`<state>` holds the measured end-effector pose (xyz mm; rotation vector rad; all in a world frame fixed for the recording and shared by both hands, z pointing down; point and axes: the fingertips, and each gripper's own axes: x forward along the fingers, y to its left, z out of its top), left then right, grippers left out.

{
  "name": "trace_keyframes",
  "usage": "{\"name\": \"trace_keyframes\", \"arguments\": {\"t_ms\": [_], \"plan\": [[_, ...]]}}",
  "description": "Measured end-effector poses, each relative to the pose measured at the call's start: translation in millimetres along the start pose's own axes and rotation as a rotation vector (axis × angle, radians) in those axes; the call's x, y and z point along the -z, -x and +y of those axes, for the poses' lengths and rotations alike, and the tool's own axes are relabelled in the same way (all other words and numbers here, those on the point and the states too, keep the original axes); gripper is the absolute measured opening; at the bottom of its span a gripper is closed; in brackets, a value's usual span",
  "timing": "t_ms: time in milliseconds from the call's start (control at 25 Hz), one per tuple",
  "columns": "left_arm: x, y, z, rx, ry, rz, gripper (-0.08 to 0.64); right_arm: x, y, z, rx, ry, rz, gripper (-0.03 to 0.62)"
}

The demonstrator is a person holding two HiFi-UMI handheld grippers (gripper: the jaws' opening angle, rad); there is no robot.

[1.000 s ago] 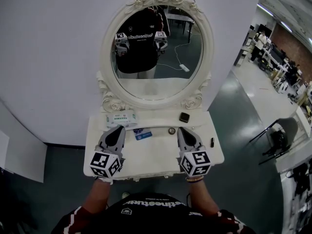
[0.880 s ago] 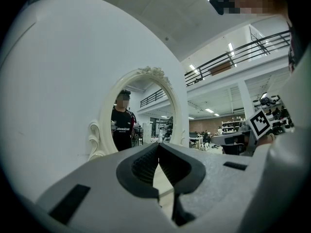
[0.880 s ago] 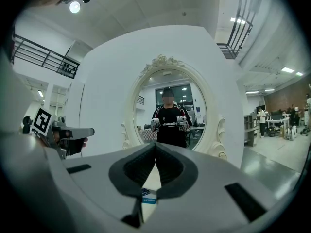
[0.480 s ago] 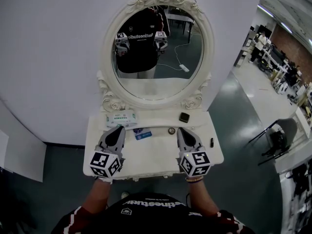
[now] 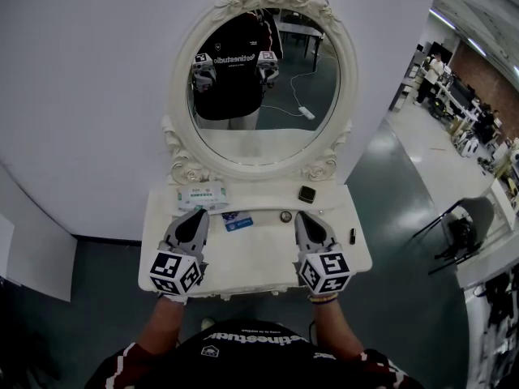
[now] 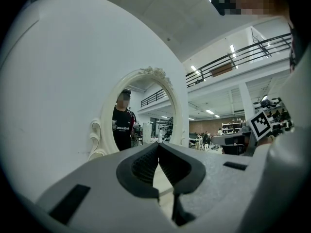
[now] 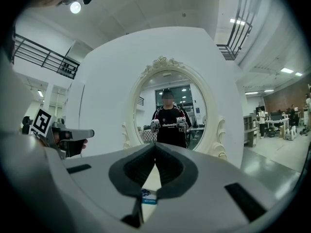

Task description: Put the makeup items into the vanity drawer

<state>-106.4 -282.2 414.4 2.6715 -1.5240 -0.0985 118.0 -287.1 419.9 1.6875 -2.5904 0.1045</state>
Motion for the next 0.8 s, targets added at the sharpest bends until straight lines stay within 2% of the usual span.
{"name": "trace_keyframes", "arguments": {"t_ms": [800], "plan": [[-1.2, -2.5, -7.1, 0.019, -0.003, 0.001, 0.006, -3.5, 8.3, -4.1, 0.015, -0.001, -0.02, 0.002]]}}
